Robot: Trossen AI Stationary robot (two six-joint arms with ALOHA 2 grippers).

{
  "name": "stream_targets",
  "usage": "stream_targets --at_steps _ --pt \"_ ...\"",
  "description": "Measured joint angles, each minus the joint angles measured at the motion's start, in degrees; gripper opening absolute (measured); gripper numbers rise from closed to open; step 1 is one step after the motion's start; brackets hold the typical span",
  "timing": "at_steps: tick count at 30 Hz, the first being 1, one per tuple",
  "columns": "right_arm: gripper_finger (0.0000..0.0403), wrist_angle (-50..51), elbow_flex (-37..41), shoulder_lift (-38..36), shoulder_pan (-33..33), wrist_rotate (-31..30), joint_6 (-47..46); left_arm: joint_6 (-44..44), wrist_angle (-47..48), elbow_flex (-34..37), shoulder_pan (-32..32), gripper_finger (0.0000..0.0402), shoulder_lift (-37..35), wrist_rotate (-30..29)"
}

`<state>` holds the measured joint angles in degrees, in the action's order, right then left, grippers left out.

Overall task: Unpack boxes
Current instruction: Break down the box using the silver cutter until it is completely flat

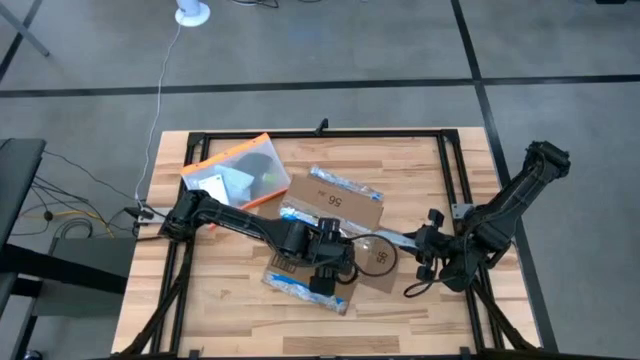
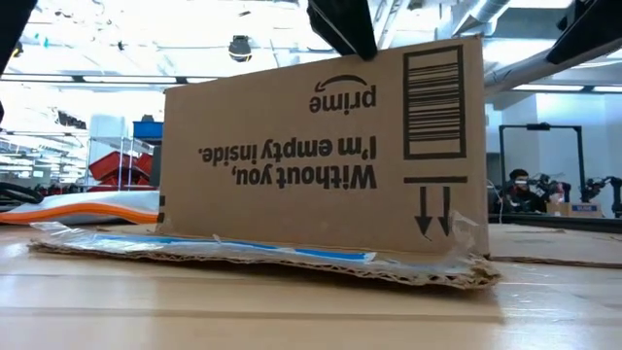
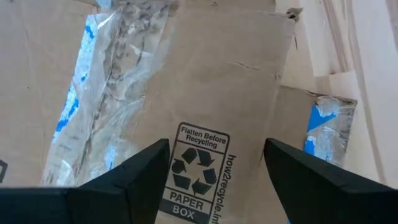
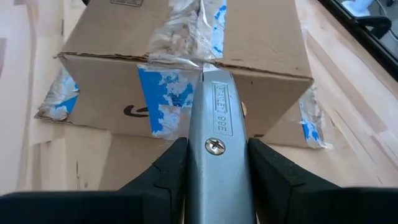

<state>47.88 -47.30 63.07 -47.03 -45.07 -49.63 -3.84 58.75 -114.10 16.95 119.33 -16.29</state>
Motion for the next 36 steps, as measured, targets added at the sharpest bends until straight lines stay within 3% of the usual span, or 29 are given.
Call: stream_targets --at_steps 19,23,25,31,36 --pt "0.0115 -5.6 -2.7 7.6 0.4 10.9 0.5 -0.2 -2.1 0.1 -0.2 0.0247 0.0 3.7" --pt "0.0115 -10.9 -4.9 9.2 -0.3 20.6 5.2 -0.7 -4.4 -0.1 -2.1 0.0246 -0.1 -3.8" --pt "0.0115 -11.1 -5.8 10.5 -0.1 22.1 7.0 -1.0 -4.4 -0.1 -2.4 0.0246 -0.1 -3.9" --pt "0.0115 -2.2 -10.6 11.3 0.9 20.4 4.1 0.0 -1.3 0.0 -1.9 0.0246 -0.1 -1.1" --pt "0.0115 8.6 -13.9 9.4 0.2 14.7 -0.5 1.4 -0.1 0.0 -0.1 0.0246 -0.1 0.0"
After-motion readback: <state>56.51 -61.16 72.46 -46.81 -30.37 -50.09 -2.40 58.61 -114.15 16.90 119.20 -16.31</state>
